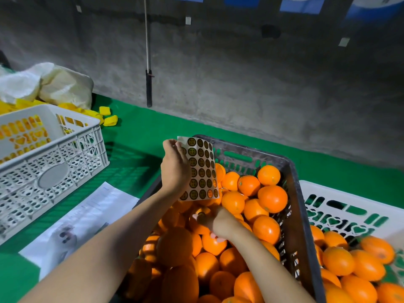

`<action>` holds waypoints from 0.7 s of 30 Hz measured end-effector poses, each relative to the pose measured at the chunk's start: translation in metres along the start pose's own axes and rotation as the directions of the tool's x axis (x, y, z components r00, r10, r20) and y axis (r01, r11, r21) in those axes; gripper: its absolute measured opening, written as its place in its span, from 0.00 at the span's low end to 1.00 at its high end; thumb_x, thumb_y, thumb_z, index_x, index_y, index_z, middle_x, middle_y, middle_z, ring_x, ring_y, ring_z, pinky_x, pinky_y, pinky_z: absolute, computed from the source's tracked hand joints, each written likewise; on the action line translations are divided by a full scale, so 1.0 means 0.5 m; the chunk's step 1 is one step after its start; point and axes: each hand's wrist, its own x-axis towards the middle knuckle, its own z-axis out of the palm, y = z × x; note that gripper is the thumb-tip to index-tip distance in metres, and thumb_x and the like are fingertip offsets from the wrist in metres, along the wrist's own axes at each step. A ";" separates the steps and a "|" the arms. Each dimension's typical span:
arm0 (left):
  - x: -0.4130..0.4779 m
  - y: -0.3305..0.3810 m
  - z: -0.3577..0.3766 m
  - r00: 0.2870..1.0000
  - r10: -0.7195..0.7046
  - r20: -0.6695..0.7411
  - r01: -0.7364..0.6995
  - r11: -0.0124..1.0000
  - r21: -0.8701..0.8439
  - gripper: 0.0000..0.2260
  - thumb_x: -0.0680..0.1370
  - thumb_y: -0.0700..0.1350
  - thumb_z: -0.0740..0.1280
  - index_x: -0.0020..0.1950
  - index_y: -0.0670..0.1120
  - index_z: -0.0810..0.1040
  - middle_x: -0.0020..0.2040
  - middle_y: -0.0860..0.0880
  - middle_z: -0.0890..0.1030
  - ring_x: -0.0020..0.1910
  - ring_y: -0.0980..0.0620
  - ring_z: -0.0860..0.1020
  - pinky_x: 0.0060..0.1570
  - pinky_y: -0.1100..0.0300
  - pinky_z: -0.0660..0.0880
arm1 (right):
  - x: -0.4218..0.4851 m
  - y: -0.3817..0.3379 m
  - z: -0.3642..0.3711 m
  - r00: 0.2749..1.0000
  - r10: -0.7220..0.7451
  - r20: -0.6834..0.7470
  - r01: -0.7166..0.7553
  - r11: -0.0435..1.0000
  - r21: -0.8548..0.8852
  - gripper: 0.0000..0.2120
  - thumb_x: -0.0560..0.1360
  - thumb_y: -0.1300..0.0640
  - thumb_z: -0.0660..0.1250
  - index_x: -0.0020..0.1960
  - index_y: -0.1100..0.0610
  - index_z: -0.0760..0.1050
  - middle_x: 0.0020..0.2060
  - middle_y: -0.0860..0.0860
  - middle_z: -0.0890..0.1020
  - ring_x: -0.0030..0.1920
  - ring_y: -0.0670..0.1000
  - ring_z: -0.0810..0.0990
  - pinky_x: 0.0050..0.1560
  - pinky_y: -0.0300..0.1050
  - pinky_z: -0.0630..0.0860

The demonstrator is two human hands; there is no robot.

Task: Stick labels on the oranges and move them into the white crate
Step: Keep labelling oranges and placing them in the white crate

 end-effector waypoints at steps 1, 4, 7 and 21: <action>0.000 0.000 0.000 1.000 0.002 0.001 -0.002 1.000 0.002 0.10 0.85 0.48 0.52 0.58 0.44 0.67 0.44 0.50 0.74 0.38 0.49 0.73 0.39 0.55 0.68 | 0.001 0.003 0.007 0.999 0.023 0.022 -0.024 0.999 0.024 0.25 0.75 0.38 0.69 0.67 0.48 0.70 0.57 0.54 0.82 0.43 0.53 0.83 0.35 0.43 0.79; 0.001 0.001 0.001 1.000 0.010 0.008 -0.010 1.000 0.009 0.09 0.85 0.49 0.52 0.57 0.45 0.66 0.44 0.50 0.74 0.38 0.48 0.73 0.39 0.54 0.69 | 0.001 0.006 0.015 0.999 0.036 0.032 -0.039 0.994 0.105 0.30 0.76 0.39 0.69 0.73 0.51 0.67 0.65 0.54 0.79 0.37 0.50 0.83 0.33 0.42 0.78; 0.003 0.000 -0.001 1.000 0.009 0.004 -0.009 1.000 0.008 0.09 0.85 0.49 0.51 0.58 0.45 0.66 0.45 0.50 0.75 0.39 0.48 0.74 0.40 0.53 0.70 | -0.003 -0.004 0.010 0.999 0.004 -0.043 -0.003 0.999 0.035 0.29 0.73 0.40 0.72 0.69 0.51 0.70 0.52 0.54 0.83 0.37 0.50 0.84 0.33 0.42 0.80; -0.029 -0.002 0.026 0.990 -0.136 0.020 0.138 0.974 -0.182 0.07 0.85 0.49 0.51 0.54 0.47 0.64 0.42 0.55 0.71 0.37 0.58 0.71 0.35 0.62 0.64 | -0.067 0.009 -0.121 0.926 0.195 -0.324 0.013 0.840 0.542 0.34 0.75 0.31 0.63 0.72 0.51 0.64 0.38 0.55 0.76 0.27 0.50 0.73 0.24 0.37 0.67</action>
